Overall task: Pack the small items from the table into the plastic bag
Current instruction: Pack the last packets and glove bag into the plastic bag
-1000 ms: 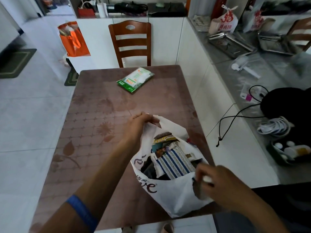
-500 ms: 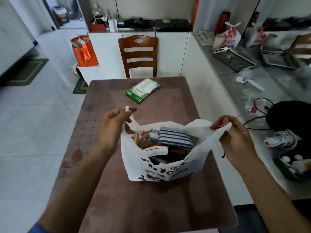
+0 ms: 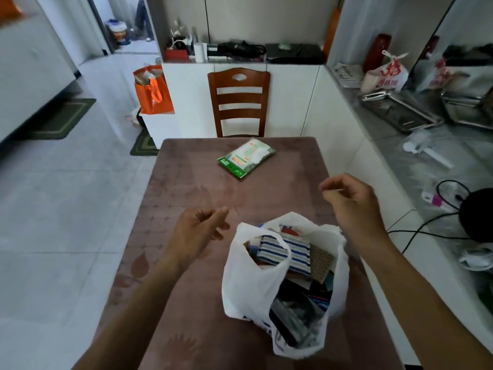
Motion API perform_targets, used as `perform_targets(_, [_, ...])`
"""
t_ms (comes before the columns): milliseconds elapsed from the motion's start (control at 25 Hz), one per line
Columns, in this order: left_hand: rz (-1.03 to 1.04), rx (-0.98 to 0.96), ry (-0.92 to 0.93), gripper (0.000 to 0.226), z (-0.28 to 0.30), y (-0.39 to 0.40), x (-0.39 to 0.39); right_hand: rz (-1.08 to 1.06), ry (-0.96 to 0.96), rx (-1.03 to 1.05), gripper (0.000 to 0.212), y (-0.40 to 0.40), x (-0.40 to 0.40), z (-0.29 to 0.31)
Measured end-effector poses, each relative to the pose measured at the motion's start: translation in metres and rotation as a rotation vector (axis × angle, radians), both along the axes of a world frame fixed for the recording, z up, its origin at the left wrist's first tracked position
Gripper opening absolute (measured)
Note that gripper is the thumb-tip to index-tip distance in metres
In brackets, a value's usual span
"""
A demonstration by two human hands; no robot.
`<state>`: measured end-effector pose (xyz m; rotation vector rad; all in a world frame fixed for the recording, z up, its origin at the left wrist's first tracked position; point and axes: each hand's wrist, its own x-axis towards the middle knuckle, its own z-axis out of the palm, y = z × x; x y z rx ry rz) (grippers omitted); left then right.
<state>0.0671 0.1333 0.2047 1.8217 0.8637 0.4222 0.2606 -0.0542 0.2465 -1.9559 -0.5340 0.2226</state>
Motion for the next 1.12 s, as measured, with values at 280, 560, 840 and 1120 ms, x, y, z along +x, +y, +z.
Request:
perform_targets(280, [-0.076, 0.111, 0.381, 0.026, -0.098, 0.094, 0.066, 0.281, 0.041, -0.339, 0.010, 0.108, 0.023, -0.023])
perform_targets(560, [-0.176, 0.229, 0.889, 0.106, -0.222, 0.157, 0.104, 0.644, -0.430, -0.888, 0.041, 0.225, 0.119, -0.120])
perform_targets(840, [-0.249, 0.164, 1.057, 0.133, -0.269, 0.173, 0.121, 0.664, -0.528, -0.995, 0.061, 0.316, 0.170, -0.243])
perform_targets(1120, [-0.214, 0.156, 1.032, 0.133, -0.270, 0.178, 0.120, 0.615, -0.584, -1.210, 0.082, 0.394, 0.193, -0.286])
